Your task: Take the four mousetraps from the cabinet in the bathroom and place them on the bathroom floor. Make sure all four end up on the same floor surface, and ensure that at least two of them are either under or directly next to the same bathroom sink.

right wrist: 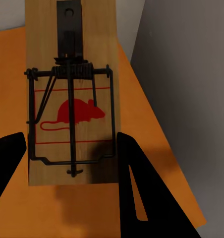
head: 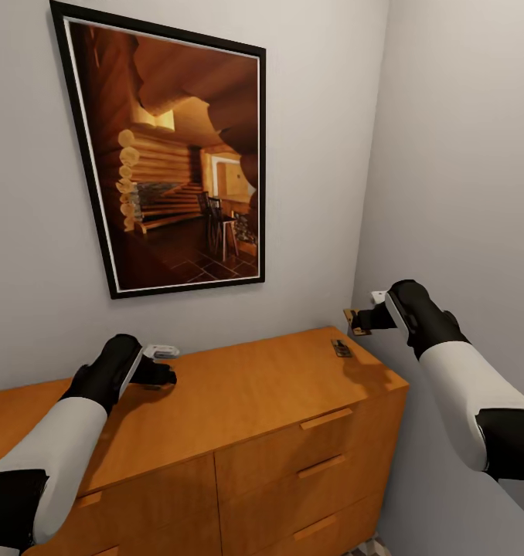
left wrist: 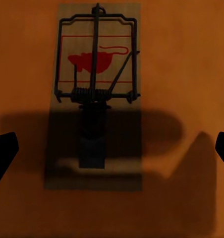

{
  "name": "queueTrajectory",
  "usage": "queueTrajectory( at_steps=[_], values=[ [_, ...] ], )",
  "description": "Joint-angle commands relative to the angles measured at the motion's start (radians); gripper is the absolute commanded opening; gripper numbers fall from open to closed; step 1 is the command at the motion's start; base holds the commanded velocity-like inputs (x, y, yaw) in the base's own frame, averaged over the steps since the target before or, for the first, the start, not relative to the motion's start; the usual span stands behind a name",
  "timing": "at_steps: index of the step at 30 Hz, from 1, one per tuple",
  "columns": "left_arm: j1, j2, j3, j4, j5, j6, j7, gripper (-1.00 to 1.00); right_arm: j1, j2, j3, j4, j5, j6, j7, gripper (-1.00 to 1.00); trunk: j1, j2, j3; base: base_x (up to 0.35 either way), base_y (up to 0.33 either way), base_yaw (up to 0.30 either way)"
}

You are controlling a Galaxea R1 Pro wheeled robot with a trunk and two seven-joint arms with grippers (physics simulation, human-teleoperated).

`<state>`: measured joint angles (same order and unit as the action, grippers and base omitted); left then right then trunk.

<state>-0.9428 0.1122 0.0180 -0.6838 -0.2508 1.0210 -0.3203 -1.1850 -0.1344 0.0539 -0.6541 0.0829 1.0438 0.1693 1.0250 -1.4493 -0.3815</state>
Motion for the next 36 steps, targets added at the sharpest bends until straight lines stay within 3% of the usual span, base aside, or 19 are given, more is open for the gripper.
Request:
queueTrajectory(
  at_steps=[1,29,30,36],
  values=[
    [-0.001,0.000,0.002,-0.001,-0.011,0.003,-0.009,1.00,-0.001,-0.001,0.004,-0.001,0.009,0.003,0.009,-1.00,0.000,-0.001,-0.001,0.000,0.000,0.000],
    [0.000,0.004,0.003,0.049,-0.013,0.005,0.003,1.00,-0.001,-0.001,0.004,-0.001,0.008,0.003,0.010,-1.00,0.000,-0.001,-0.001,0.000,0.000,0.000],
    [0.000,0.003,0.003,0.051,-0.013,0.005,0.003,-1.00,-0.001,-0.001,0.004,-0.001,0.008,0.003,0.010,-1.00,0.000,-0.001,-0.001,0.000,0.000,0.000],
    [-0.001,0.003,0.003,0.062,-0.013,0.004,0.003,-1.00,-0.001,-0.001,0.004,-0.001,0.008,0.003,0.010,-1.00,0.000,-0.001,-0.001,0.000,0.000,0.000]
  ],
)
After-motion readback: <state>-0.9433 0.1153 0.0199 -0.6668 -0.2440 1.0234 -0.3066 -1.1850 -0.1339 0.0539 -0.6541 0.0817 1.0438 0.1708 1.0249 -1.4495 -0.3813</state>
